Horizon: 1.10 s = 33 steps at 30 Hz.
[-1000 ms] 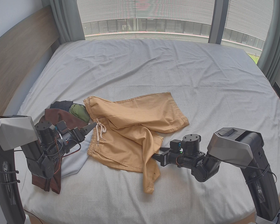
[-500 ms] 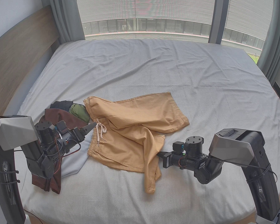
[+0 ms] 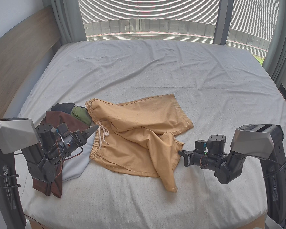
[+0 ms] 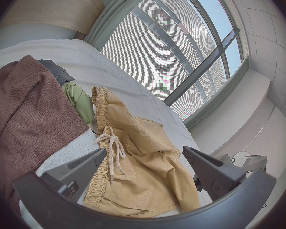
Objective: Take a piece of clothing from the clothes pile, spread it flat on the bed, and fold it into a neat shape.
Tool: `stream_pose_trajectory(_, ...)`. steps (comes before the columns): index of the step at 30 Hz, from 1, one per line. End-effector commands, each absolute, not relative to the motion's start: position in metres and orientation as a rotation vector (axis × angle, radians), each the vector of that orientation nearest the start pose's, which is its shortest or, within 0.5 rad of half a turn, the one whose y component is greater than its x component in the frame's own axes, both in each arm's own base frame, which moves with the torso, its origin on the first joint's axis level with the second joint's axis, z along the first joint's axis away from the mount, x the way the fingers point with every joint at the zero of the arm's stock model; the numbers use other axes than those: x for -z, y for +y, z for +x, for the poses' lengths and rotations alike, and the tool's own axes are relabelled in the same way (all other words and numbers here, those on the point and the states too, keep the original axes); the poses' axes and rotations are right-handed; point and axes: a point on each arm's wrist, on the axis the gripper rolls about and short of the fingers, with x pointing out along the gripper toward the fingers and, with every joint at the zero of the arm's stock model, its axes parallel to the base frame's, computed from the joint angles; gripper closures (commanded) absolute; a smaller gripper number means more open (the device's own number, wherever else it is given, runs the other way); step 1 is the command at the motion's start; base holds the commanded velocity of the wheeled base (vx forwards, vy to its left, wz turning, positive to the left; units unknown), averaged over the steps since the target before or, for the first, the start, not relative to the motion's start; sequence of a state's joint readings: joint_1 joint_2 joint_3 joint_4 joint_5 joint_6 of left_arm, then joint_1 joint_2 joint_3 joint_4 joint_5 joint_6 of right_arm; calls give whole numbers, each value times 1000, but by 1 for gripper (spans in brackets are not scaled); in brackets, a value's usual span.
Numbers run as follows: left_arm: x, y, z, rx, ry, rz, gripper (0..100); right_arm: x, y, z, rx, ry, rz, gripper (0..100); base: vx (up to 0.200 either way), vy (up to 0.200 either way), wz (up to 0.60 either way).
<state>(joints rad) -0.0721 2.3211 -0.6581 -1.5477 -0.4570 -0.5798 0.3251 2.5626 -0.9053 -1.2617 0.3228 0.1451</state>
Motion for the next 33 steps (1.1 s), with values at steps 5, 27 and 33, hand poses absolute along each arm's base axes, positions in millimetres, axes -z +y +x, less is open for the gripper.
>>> stream_pose_trajectory(5,-27,-36,361,481,265,-588,0,47,117,386,-564,427,144,100,0,0,0)
stream_pose_trajectory(27,-26,-40,360,489,275,-586,0,30,78,427,-459,380,166,100,0,0,0)
stream_pose_trajectory(33,-25,-40,358,486,280,-586,0,28,78,430,-459,368,167,100,0,0,0)
